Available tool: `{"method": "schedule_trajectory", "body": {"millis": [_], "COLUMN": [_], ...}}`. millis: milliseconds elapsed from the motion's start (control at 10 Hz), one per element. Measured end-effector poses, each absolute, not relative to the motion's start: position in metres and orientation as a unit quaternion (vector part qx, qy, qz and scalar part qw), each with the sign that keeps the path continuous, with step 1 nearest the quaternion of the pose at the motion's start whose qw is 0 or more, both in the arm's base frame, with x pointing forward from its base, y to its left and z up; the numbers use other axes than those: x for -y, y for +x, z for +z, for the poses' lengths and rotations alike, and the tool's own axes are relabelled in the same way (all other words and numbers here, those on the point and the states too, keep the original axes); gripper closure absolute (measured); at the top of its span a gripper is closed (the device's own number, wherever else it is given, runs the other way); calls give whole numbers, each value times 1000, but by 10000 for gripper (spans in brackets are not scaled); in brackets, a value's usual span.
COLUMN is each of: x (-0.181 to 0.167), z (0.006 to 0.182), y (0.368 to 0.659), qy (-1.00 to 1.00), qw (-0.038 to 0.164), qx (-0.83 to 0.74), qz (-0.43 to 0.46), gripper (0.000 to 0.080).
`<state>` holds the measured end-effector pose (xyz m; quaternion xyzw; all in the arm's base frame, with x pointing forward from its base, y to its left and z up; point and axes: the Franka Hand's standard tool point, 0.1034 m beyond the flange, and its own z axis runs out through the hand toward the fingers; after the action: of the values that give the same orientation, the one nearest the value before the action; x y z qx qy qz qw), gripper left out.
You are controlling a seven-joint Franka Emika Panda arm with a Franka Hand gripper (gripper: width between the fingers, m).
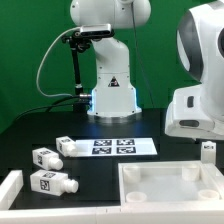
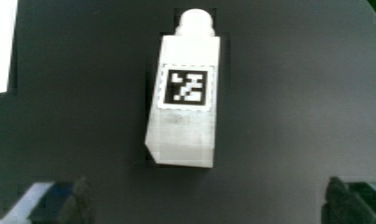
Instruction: Assemble one leg
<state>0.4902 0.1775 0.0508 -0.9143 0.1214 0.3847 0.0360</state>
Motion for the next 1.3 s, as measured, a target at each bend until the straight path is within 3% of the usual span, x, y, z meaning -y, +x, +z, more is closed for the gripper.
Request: {"method": "schedule_trajectory", "body": {"millis": [200,300,600,900,1100,1200,1300], "x": [-177,-175,-185,-183,-183,-183,-180], "z": [47,36,11,12,11,11,14], "y": [489,483,449,454,454,454,455], "qy": [-914,-911,-901,-903,-903,-903,-902], "qw": [38,45,30,32,32,32,35], "qx": [-124,-137,-147,-148,-149,-149,-142], "qz": [385,387,407,403,403,403,406], "gripper": [150,150,150,150,422,517,517]}}
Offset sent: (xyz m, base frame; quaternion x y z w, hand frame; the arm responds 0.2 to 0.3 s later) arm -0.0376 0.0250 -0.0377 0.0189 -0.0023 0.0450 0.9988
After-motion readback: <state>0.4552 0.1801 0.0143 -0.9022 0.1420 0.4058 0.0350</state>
